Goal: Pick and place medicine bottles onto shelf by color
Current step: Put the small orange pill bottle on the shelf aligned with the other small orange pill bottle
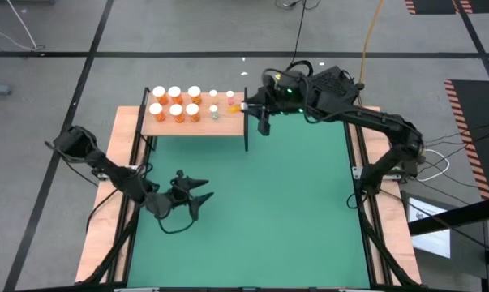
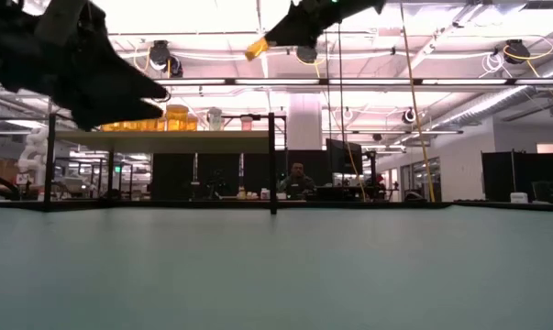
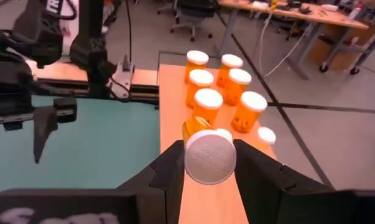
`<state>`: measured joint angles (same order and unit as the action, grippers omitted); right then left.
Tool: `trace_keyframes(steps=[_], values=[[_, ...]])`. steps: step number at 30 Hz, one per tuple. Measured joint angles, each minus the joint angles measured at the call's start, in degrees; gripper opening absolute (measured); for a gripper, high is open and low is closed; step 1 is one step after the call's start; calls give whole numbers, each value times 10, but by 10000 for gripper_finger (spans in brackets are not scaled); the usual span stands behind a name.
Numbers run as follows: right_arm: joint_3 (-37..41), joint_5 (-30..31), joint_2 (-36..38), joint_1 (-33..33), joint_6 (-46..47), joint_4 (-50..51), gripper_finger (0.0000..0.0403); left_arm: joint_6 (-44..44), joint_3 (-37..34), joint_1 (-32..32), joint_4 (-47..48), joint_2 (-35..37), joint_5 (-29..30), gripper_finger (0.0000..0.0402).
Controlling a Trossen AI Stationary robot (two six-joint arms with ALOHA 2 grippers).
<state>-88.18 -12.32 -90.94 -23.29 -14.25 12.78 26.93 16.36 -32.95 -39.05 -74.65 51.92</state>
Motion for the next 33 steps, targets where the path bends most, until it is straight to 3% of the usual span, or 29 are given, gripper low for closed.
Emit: trace_keyframes(steps=[4,10,14,18,33], values=[[-121,-1,-74,0,-36,96,117,-63,-3,23,-33,0,-38,243],[-302,3,-199,-2,-82,246,117,-63,-3,34,-28,0,-56,243],[-379,23,-253,-7,-104,334,117,-67,-3,31,-31,0,-58,243],[-400,77,-269,-13,-108,376,117,-70,-3,31,-30,-1,-58,243],[-398,95,-285,-11,-77,384,117,-78,-3,31,-27,-1,-57,243]])
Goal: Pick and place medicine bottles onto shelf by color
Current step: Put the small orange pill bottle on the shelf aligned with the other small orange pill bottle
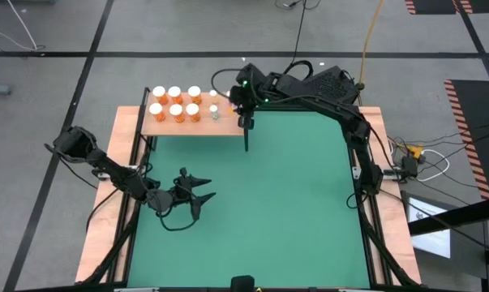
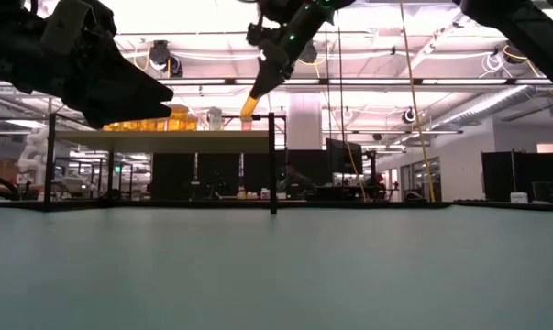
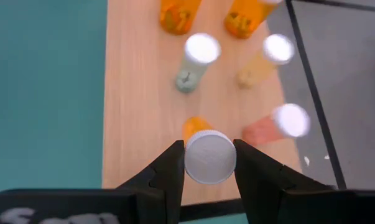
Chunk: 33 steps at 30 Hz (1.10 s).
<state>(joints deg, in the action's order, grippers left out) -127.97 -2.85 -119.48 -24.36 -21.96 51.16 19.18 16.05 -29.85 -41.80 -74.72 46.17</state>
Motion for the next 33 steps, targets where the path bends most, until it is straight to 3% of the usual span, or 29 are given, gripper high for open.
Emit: trace_keyframes(steps=[33], values=[[7,17,-31,12,-8,-7,134,-30,0,34,-18,0,-33,243]])
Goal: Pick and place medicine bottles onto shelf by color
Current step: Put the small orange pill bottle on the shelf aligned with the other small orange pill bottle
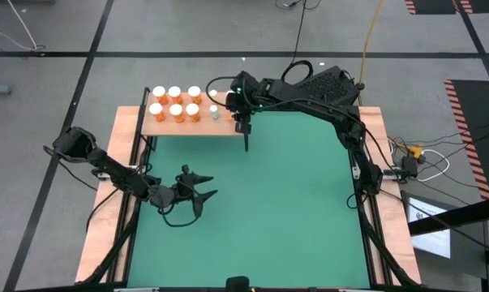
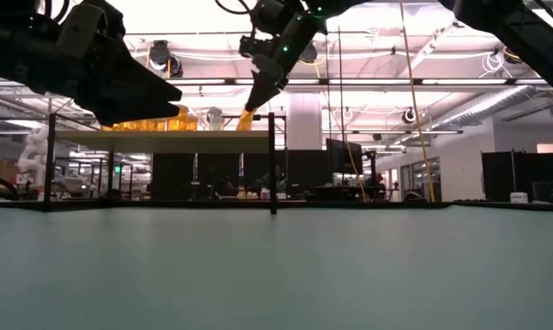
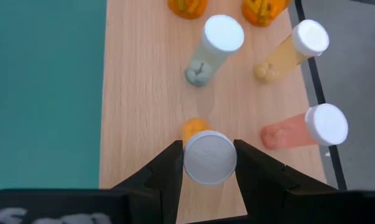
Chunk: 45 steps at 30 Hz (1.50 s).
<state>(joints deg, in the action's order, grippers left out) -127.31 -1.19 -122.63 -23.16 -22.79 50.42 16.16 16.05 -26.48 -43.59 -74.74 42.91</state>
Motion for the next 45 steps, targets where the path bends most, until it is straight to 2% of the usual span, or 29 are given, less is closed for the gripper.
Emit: trace_keyframes(steps=[5,14,24,31,35,37,42,45], values=[[0,0,0,0,-7,2,142,0,0,0,0,0,-7,243],[0,-1,0,0,-14,-7,195,9,0,0,0,0,-10,243],[0,-3,0,0,-21,-36,201,9,0,0,0,0,-10,243],[1,-3,16,13,5,47,202,15,0,-11,0,0,-10,243],[1,1,15,38,24,91,216,16,0,-16,0,0,-10,243],[4,33,15,60,25,88,228,17,0,-16,0,0,-10,243],[28,157,15,110,13,65,261,25,0,-18,0,0,-10,243],[46,179,15,122,16,38,274,25,0,-25,0,0,-10,243]])
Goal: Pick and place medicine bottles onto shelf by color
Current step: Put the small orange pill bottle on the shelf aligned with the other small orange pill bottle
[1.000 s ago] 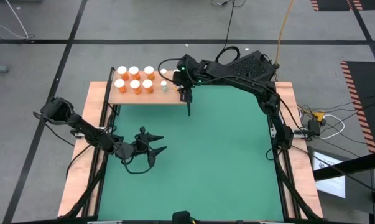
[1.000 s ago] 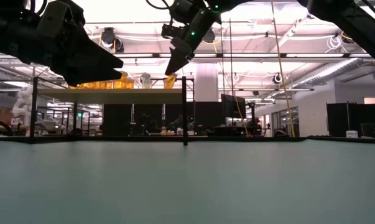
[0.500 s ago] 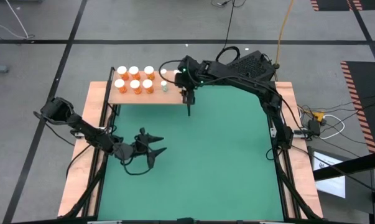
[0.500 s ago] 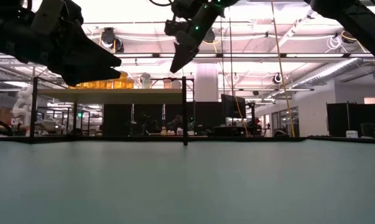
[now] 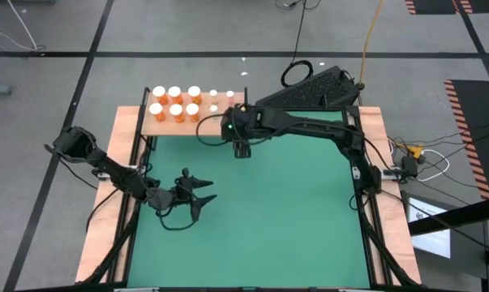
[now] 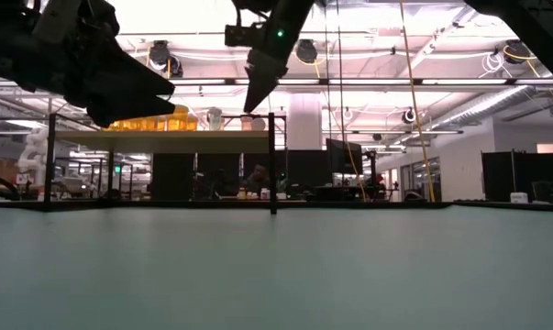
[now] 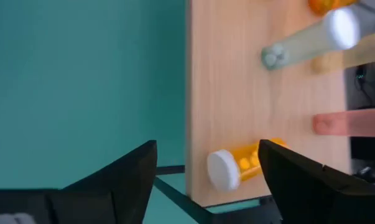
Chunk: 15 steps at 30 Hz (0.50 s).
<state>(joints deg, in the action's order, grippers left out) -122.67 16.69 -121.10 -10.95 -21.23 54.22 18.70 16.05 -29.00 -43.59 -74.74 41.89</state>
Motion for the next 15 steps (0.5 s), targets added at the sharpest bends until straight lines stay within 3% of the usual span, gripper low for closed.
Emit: trace_keyframes(steps=[8,15], values=[[27,61,0,0,53,-32,279,0,0,-14,-3,0,0,243],[27,58,0,-10,104,-31,279,-4,0,-15,-4,0,0,243]])
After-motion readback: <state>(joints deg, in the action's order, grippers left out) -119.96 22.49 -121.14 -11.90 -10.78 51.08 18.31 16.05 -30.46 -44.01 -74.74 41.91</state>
